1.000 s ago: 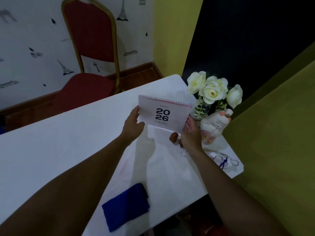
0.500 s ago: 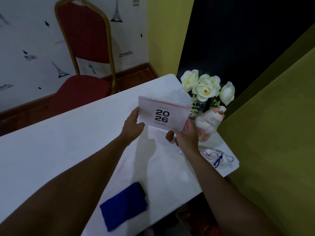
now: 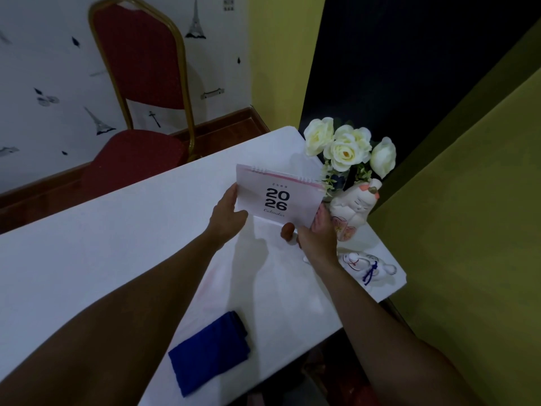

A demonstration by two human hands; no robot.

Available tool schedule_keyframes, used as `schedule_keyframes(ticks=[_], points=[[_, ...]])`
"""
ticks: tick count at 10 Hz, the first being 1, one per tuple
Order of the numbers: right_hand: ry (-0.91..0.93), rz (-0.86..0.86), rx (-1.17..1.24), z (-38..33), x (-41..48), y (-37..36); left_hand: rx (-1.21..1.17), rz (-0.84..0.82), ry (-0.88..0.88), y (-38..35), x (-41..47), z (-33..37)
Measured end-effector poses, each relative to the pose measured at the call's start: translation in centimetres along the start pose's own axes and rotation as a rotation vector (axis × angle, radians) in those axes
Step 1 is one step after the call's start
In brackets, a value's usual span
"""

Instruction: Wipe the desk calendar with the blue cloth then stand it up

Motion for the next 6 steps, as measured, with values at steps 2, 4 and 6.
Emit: schedule_keyframes(ticks=[2,4,6], points=[[0.013,-0.007,-0.053,-0.4,-0.4,0.3,0.061,-0.020,0.006,0.4,-0.1,0.0],[0.102,0.059,-0.083,-1.1,-2.4,0.4,0.118,-0.007,0.003,0.8,-1.5,0.2],[0.103,0.094,-0.132,-1.0,-5.2,-1.1,0.230,-0.044,-0.045,2.3,-3.7,1.1]])
Point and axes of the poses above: each hand's wrist, its own x-axis towards the middle knuckle, its own y-axis out of the back of the hand, z = x × y, the point moved 1 cm from there along x, towards the middle knuckle, and after that the axes turned 2 degrees about -y, right-handed, at the moved point
